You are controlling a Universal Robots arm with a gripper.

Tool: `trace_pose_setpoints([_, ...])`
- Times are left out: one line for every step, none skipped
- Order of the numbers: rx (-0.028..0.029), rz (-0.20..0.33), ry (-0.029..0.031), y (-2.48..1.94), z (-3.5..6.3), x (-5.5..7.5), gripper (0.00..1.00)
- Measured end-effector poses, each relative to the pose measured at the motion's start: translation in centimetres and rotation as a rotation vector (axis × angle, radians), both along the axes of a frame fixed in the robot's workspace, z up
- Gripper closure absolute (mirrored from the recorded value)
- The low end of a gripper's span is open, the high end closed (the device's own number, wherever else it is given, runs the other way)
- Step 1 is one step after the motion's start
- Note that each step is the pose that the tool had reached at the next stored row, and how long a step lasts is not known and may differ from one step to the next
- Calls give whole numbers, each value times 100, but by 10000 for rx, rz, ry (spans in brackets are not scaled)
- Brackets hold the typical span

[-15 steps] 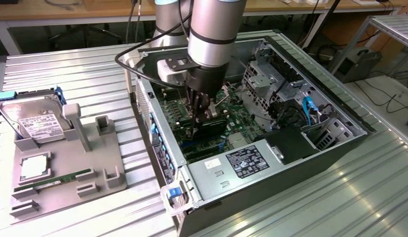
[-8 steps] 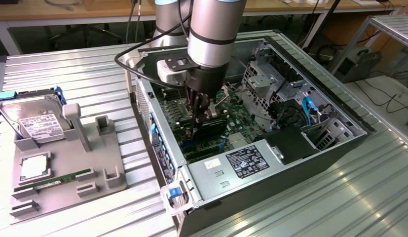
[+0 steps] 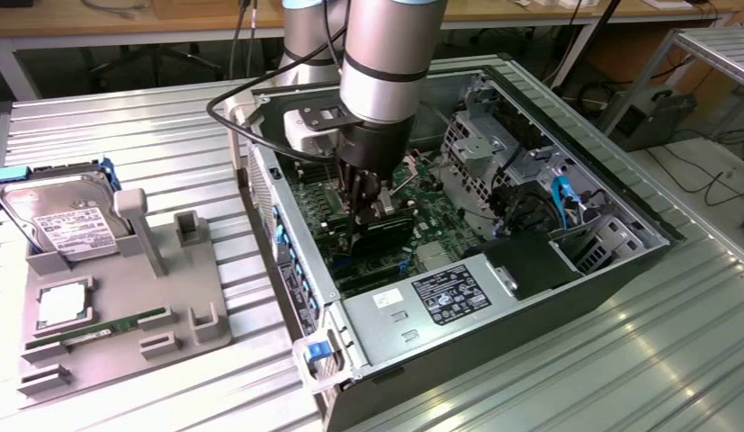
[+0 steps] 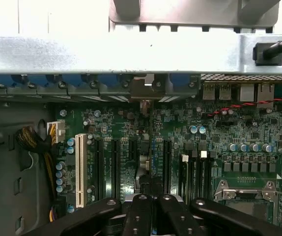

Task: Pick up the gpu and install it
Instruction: 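Press down on the gpu until it lock into place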

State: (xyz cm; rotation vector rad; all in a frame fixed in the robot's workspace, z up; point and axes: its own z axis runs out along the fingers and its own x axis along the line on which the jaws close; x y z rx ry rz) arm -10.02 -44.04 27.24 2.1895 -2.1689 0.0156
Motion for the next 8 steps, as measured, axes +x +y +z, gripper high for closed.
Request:
trace_pose_setpoints([0, 0, 0, -1, -1, -1, 89])
trace_pose_setpoints([0, 0, 1, -2, -2, -1, 89])
trace_pose_setpoints([0, 1, 1, -4, -3, -2, 89])
trace_pose_setpoints([0, 2, 1, -5, -5, -2, 89])
trace_pose_setpoints([-1, 3, 1, -5, -6, -3, 89])
trace_pose_setpoints([-1, 3, 1, -6, -9, -5, 89])
trace_pose_setpoints([-2, 2, 2, -5, -12, -6, 89])
trace_pose_setpoints([-1, 1, 1, -5, -17, -8, 89])
